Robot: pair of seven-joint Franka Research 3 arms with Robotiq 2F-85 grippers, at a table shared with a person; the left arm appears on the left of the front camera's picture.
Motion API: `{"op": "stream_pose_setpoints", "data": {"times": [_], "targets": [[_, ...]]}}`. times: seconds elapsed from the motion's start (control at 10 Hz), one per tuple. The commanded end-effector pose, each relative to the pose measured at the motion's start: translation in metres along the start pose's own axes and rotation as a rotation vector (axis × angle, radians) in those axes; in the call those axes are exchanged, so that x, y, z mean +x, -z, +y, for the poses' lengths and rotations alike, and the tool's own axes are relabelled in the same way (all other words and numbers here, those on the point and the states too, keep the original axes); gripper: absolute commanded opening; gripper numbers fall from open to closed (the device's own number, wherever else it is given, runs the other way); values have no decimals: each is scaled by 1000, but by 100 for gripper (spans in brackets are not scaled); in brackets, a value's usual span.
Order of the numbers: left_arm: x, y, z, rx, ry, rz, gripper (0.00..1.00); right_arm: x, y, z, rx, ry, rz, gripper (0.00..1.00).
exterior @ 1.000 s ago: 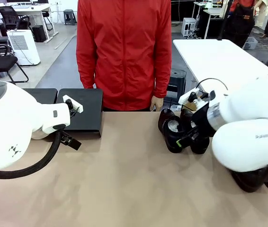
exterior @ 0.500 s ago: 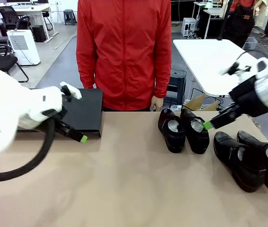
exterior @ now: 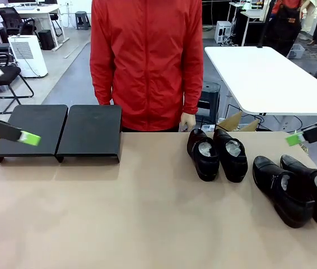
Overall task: Organize the shoes by placing them on the stand.
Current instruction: Pick up one Shoe and place it in the middle of the table.
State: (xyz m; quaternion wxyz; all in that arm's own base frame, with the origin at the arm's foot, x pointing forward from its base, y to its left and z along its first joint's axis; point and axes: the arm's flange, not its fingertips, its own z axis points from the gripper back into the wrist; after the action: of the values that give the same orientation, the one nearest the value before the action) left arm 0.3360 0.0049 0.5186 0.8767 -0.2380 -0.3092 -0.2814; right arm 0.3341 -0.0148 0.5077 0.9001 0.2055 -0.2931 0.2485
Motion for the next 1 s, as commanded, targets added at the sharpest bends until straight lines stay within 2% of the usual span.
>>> {"op": "stream_pose_setpoints", "data": {"times": [0.0,0.3,0.4,0.5,0.9], "targets": [[-53,-17,-18,-71,22,-50,100,-29,-6,-5,50,7,-36,100],[-61,-21,-25,-125,36,-82,100,-32,-17,-15,75,47,-71,100],[-57,-19,-25,-162,34,-98,100,-29,-11,-16,26,79,-56,100],[-21,-50,-5,-88,19,-64,100,-18,-24,-20,38,70,-51,100],[-21,-50,-5,-88,19,-64,100,-18,-24,-20,38,70,-51,100]]}}
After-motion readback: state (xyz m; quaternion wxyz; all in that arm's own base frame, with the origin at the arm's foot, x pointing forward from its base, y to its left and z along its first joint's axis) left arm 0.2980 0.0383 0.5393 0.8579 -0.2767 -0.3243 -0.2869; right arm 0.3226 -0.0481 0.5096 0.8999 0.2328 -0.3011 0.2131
